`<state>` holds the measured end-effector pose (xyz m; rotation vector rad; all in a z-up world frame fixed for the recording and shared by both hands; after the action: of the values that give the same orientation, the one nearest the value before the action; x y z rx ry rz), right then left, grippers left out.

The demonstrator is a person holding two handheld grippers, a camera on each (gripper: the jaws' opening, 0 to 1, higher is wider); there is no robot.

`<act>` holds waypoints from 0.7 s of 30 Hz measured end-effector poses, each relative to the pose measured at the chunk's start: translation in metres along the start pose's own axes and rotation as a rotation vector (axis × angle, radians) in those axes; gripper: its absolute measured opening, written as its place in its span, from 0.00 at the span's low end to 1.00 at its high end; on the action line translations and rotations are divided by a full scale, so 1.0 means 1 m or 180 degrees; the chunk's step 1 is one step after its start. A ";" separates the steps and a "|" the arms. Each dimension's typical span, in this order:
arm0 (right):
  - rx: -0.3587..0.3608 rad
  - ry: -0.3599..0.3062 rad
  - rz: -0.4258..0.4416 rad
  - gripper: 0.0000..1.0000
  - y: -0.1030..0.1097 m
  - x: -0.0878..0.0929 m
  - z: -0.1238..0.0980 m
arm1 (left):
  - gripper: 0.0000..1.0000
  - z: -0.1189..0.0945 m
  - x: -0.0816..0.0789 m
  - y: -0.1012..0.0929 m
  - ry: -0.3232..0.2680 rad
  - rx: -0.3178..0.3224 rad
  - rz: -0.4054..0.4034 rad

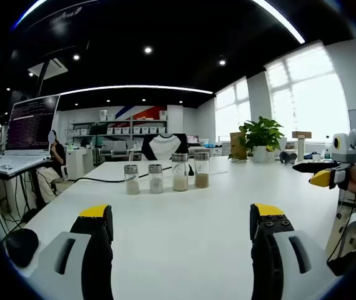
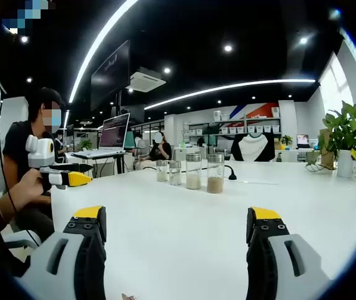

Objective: Rotate the seasoning bottle until the label or dispensing opening points toward the visible target arrow and the bottle remains upright within the marked orientation range

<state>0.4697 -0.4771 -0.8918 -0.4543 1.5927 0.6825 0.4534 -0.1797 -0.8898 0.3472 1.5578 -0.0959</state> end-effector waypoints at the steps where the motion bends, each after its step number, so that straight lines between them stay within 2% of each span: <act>1: 0.0000 -0.0007 0.0005 0.95 0.000 0.000 0.000 | 0.96 0.001 -0.001 -0.001 0.0005 0.0011 -0.0003; 10: -0.0033 -0.0043 0.0013 0.94 0.001 -0.005 -0.004 | 0.96 0.006 -0.006 -0.012 -0.0051 0.0093 -0.0005; 21: 0.0001 0.0034 -0.0031 0.97 0.001 0.004 -0.004 | 1.00 -0.001 0.001 0.001 0.0112 -0.0121 0.0105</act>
<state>0.4654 -0.4789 -0.8959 -0.4657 1.5996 0.6734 0.4525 -0.1780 -0.8904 0.3462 1.5859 -0.0346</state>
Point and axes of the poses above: the point that each gripper's makers call its tool centre point, and the gripper's own axes: z roughly forward along the fingers, y roughly to its left, x roughly out of its underside, the point moved 4 cm from there along -z, roughly backward along the fingers, and after that the axes turned 9 degrees about z, right-handed, at the moved point
